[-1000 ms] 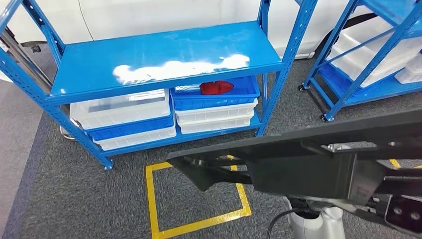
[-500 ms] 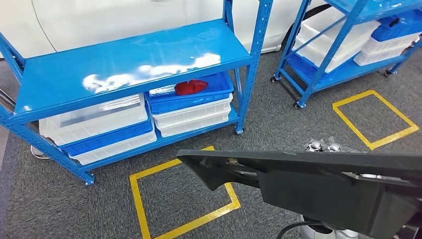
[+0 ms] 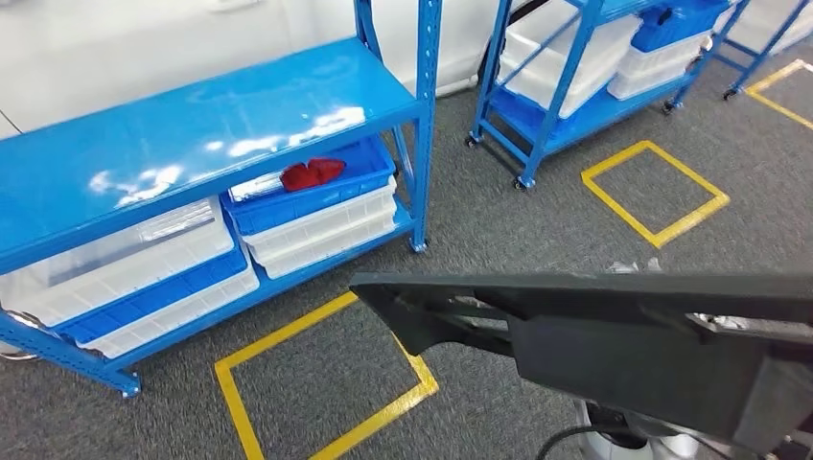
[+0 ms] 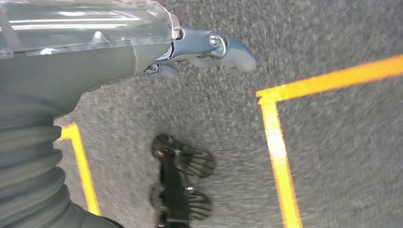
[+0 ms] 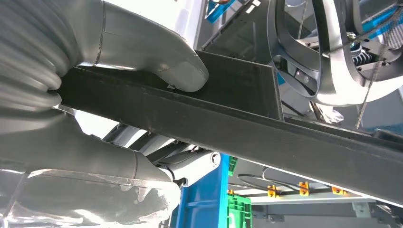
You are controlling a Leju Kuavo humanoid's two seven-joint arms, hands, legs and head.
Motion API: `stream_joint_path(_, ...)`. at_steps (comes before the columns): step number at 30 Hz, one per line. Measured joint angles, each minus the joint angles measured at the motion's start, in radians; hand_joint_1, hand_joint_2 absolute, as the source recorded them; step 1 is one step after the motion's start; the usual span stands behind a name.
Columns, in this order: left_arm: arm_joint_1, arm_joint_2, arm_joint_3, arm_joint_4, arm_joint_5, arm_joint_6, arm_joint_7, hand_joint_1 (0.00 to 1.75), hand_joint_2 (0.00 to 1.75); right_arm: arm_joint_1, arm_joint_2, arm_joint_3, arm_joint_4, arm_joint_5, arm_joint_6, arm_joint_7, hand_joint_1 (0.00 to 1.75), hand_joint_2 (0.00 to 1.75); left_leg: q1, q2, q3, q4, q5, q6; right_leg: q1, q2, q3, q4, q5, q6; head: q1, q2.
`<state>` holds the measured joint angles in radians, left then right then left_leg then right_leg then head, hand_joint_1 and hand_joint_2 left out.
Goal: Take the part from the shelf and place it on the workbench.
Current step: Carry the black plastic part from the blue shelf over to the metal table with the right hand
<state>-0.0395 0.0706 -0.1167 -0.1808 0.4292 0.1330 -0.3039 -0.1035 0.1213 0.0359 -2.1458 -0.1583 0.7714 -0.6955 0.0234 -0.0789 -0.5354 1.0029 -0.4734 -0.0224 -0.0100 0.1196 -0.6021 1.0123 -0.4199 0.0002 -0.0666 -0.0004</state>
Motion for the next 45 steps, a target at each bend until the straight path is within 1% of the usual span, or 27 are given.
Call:
stream_joint_path(2,-0.005,-0.003,-0.005,0.000,-0.007,-0.001,0.004,0.00,1.75,0.002,-0.001,-0.017,0.002,-0.009,0.016,0.000,1.75,1.75,0.001,0.024,-0.001,-0.004,0.006,0.013,-0.003,0.014,-0.007,-0.001,0.006,0.014,0.000,0.000)
stream_joint_path(4,-0.006,-0.005,-0.013,0.000,-0.016,-0.001,0.006,0.00,1.75,0.003,0.000,-0.036,0.003,-0.014,0.032,0.000,1.75,1.75,0.003,0.052,-0.001,-0.011,0.013,0.027,0.000,-0.027,-0.032,0.045,-0.024,0.022,0.000,0.000)
stream_joint_path(6,-0.003,-0.005,-0.021,0.000,-0.025,0.001,0.010,0.00,1.75,0.010,0.002,-0.052,0.006,-0.010,0.047,0.000,1.75,1.75,-0.002,0.081,-0.004,-0.013,0.015,0.034,0.002,-0.088,-0.092,0.171,-0.092,0.027,0.000,0.000)
stream_joint_path(8,0.001,-0.005,-0.025,0.000,-0.030,0.005,0.014,0.00,1.75,0.025,0.006,-0.060,0.008,-0.002,0.051,0.000,1.75,1.75,-0.008,0.109,-0.007,-0.012,0.014,0.036,0.000,-0.109,-0.143,0.282,-0.133,0.029,0.000,0.000)
stream_joint_path(9,0.002,-0.005,-0.026,0.000,-0.031,0.007,0.014,0.00,1.75,0.033,0.007,-0.062,0.009,0.001,0.048,0.000,1.75,1.75,-0.009,0.123,-0.008,-0.011,0.013,0.036,-0.001,-0.114,-0.141,0.286,-0.127,0.029,0.000,0.000)
stream_joint_path(10,0.001,-0.005,-0.026,0.000,-0.031,0.008,0.014,0.00,1.75,0.038,0.009,-0.062,0.009,0.004,0.041,0.000,1.75,1.75,-0.010,0.135,-0.007,-0.011,0.013,0.036,-0.002,-0.120,-0.117,0.248,-0.103,0.027,0.000,0.000)
stream_joint_path(12,-0.002,-0.007,-0.027,0.000,-0.030,0.008,0.013,0.00,1.75,0.044,0.010,-0.062,0.010,0.003,0.027,0.000,1.75,1.75,-0.014,0.156,-0.005,-0.009,0.010,0.032,0.002,-0.158,-0.031,0.102,-0.049,0.018,0.000,0.000)
stream_joint_path(14,-0.003,-0.011,-0.028,0.000,-0.029,0.008,0.014,0.00,1.75,0.044,0.010,-0.062,0.013,-0.008,0.020,0.000,1.75,1.75,-0.018,0.173,-0.001,-0.008,0.006,0.023,0.010,-0.187,0.018,0.009,-0.029,0.003,0.000,0.000)
stream_joint_path(15,-0.003,-0.013,-0.029,0.000,-0.029,0.009,0.014,0.00,1.75,0.044,0.010,-0.062,0.016,-0.014,0.019,0.000,1.75,1.75,-0.020,0.182,0.001,-0.009,0.004,0.018,0.014,-0.186,0.020,0.000,-0.032,-0.004,0.000,0.000)
stream_joint_path(17,-0.005,-0.018,-0.030,0.000,-0.028,0.010,0.016,0.00,1.75,0.045,0.010,-0.063,0.020,-0.020,0.019,0.000,1.75,1.75,-0.019,0.194,0.005,-0.008,0.000,0.006,0.012,-0.163,0.018,-0.005,-0.026,-0.015,0.000,0.000)
stream_joint_path(19,-0.007,-0.022,-0.032,0.000,-0.029,0.010,0.016,0.00,1.75,0.045,0.010,-0.064,0.024,-0.023,0.020,0.000,1.75,1.75,-0.015,0.157,-0.008,0.031,-0.031,-0.005,0.006,-0.142,0.020,-0.013,-0.019,-0.027,0.000,0.000)
stream_joint_path(21,-0.005,-0.024,-0.032,0.000,-0.029,0.010,0.016,0.00,1.75,0.044,0.010,-0.064,0.029,-0.024,0.021,0.000,1.75,1.75,-0.012,0.103,-0.062,0.152,-0.099,-0.011,0.005,-0.122,0.020,-0.016,-0.014,-0.035,0.000,0.000)
stream_joint_path(23,-0.002,-0.025,-0.032,0.000,-0.028,0.011,0.017,0.00,1.75,0.045,0.011,-0.063,0.034,-0.024,0.022,0.000,1.75,1.75,-0.012,0.088,-0.120,0.275,-0.143,-0.014,0.006,-0.095,0.019,-0.015,-0.014,-0.037,0.000,0.000)
stream_joint_path(24,0.000,-0.025,-0.033,0.000,-0.028,0.011,0.017,0.00,1.75,0.046,0.011,-0.063,0.037,-0.024,0.022,0.000,1.75,1.75,-0.011,0.087,-0.128,0.288,-0.135,-0.014,0.006,-0.080,0.019,-0.014,-0.013,-0.037,0.000,0.000)
stream_joint_path(25,0.001,-0.026,-0.033,0.000,-0.028,0.011,0.017,0.00,1.75,0.046,0.011,-0.063,0.039,-0.024,0.022,0.000,1.75,1.75,-0.011,0.086,-0.117,0.259,-0.107,-0.014,0.006,-0.065,0.020,-0.012,-0.014,-0.036,0.000,0.000)
stream_joint_path(26,0.001,-0.026,-0.033,0.000,-0.028,0.011,0.017,0.00,1.75,0.046,0.011,-0.063,0.041,-0.024,0.022,0.000,1.75,1.75,-0.009,0.079,-0.090,0.196,-0.068,-0.013,0.005,-0.051,0.021,-0.010,-0.015,-0.035,0.000,0.000)
stream_joint_path(28,0.001,-0.026,-0.033,0.001,-0.028,0.011,0.018,0.00,1.75,0.046,0.011,-0.063,0.043,-0.024,0.023,0.000,1.75,1.75,-0.004,0.039,-0.032,0.061,-0.009,-0.009,0.005,-0.027,0.020,-0.002,-0.018,-0.027,0.000,0.000)
stream_joint_path(30,0.000,-0.027,-0.033,0.001,-0.027,0.011,0.021,0.00,1.75,0.045,0.011,-0.063,0.045,-0.024,0.025,0.000,1.75,1.75,-0.004,0.013,-0.011,0.007,0.001,-0.001,0.004,-0.007,0.011,0.003,-0.017,-0.015,0.000,0.000)
stream_joint_path(32,-0.005,-0.031,-0.033,0.002,-0.027,0.013,0.025,0.00,1.75,0.046,0.011,-0.063,0.050,-0.026,0.026,0.000,1.75,1.75,-0.005,0.029,-0.010,0.003,0.003,0.012,0.003,0.012,0.003,0.002,-0.012,-0.001,0.000,0.000)
stream_joint_path(34,-0.007,-0.037,-0.033,0.002,-0.028,0.015,0.026,0.00,1.75,0.045,0.011,-0.063,0.056,-0.034,0.027,0.000,1.75,1.75,-0.003,0.052,-0.007,-0.004,0.009,0.027,0.005,-0.017,-0.010,0.027,-0.029,0.008,0.000,0.000)
stream_joint_path(35,-0.006,-0.041,-0.033,0.002,-0.028,0.015,0.025,0.00,1.75,0.044,0.010,-0.063,0.061,-0.038,0.029,0.000,1.75,1.75,-0.003,0.065,-0.006,-0.007,0.011,0.033,0.006,-0.045,-0.030,0.069,-0.053,0.011,0.000,0.000)
stream_joint_path(37,-0.002,-0.043,-0.033,0.002,-0.027,0.018,0.025,0.00,1.75,0.042,0.010,-0.063,0.075,-0.043,0.037,0.000,1.75,1.75,-0.009,0.089,-0.007,-0.007,0.010,0.041,0.004,-0.097,-0.095,0.200,-0.117,0.015,0.000,0.000)
stream_joint_path(38,-0.001,-0.044,-0.033,0.002,-0.027,0.019,0.025,0.00,1.75,0.042,0.010,-0.063,0.083,-0.043,0.041,0.000,1.75,1.75,-0.011,0.102,-0.008,-0.007,0.009,0.041,0.002,-0.107,-0.125,0.261,-0.138,0.016,0.000,0.000)
stream_joint_path(39,0.000,-0.045,-0.033,0.002,-0.026,0.021,0.025,0.00,1.75,0.043,0.010,-0.063,0.089,-0.043,0.043,0.000,1.75,1.75,-0.013,0.116,-0.008,-0.007,0.008,0.042,0.000,-0.112,-0.140,0.290,-0.141,0.018,0.000,0.000)
stream_joint_path(40,-0.001,-0.045,-0.033,0.002,-0.025,0.023,0.027,0.00,1.75,0.043,0.010,-0.063,0.094,-0.042,0.045,0.000,1.75,1.75,-0.014,0.128,-0.007,-0.006,0.007,0.041,-0.001,-0.115,-0.134,0.280,-0.126,0.018,0.000,0.000)
stream_joint_path(43,-0.003,-0.045,-0.033,0.002,-0.020,0.034,0.046,0.00,1.75,0.042,0.010,-0.063,0.101,-0.044,0.041,0.000,1.75,1.75,-0.017,0.159,0.000,-0.005,0.000,0.034,0.003,-0.154,-0.028,0.084,-0.041,0.009,0.000,0.000)
stream_joint_path(45,-0.002,-0.044,-0.033,0.002,-0.024,0.044,0.063,0.00,1.75,0.042,0.010,-0.064,0.102,-0.048,0.036,0.000,1.75,1.75,-0.020,0.176,0.005,-0.005,-0.005,0.024,0.012,-0.178,0.008,0.010,-0.026,-0.002,0.000,0.000)
